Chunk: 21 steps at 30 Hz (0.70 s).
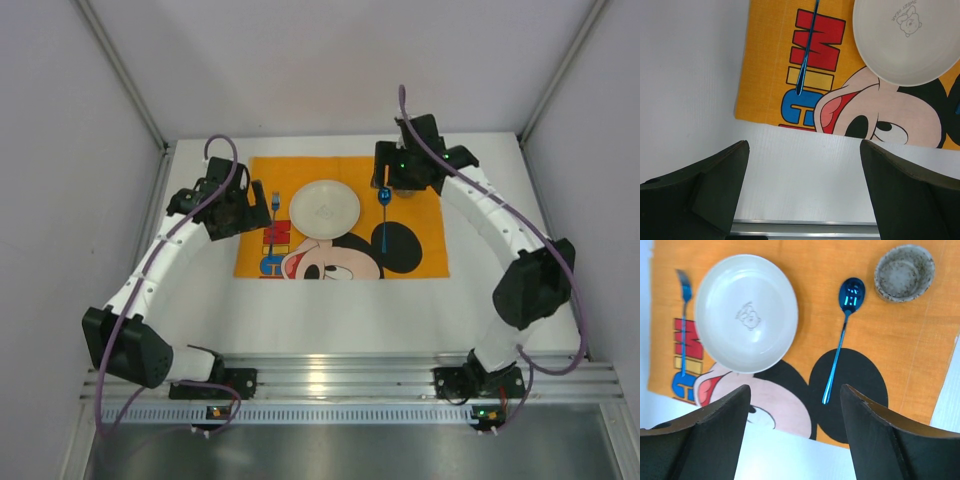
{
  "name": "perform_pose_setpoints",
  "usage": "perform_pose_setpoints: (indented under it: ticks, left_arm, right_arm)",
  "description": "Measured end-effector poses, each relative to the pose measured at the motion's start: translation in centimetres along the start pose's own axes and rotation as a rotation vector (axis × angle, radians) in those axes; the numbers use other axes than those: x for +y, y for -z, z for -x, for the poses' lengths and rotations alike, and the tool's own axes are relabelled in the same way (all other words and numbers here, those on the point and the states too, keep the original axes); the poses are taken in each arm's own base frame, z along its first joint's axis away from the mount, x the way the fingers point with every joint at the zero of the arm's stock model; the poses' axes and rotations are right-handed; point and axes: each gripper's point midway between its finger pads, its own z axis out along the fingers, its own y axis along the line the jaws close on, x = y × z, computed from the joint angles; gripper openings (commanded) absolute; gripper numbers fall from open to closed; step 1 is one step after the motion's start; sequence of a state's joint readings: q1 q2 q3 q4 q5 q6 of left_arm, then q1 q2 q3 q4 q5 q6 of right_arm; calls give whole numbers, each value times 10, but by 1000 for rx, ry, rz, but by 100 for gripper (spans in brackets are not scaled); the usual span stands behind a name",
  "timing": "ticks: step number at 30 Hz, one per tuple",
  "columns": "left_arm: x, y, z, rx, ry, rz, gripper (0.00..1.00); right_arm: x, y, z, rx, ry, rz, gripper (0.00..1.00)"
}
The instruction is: Set the dinner table for one person
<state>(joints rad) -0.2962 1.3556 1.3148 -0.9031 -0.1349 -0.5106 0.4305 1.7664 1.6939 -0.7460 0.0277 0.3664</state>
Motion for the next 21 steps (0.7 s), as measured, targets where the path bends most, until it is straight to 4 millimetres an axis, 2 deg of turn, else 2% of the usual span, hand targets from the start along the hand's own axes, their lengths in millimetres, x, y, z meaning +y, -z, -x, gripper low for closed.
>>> perform_pose_setpoints:
  ticks: [3, 6, 7, 11, 14, 17, 21]
  left_arm:
    - [-2, -1, 0, 1, 0, -10, 98]
    - [-4, -1, 0, 4, 1, -20, 98]
    - [-5, -1, 0, 4, 1, -23, 97]
    - [-7, 0, 0, 6, 2, -36, 97]
    - [-8, 0, 0, 7, 1, -43, 97]
    - [-9, 0, 1, 2, 2, -46, 97]
    - [-9, -1, 1, -2, 2, -48, 97]
  right_arm:
    - [8, 28, 4, -73, 7, 60, 74]
    - [11, 44, 0, -136, 20, 108, 90]
    - [10, 50, -2, -173, 25, 117, 99]
    - [9, 76, -10, -309, 34, 152, 100]
    - [9, 90, -3, -392, 28, 168, 100]
    - [13, 93, 8, -439, 26, 185, 100]
    - [15, 92, 11, -457, 27, 196, 100]
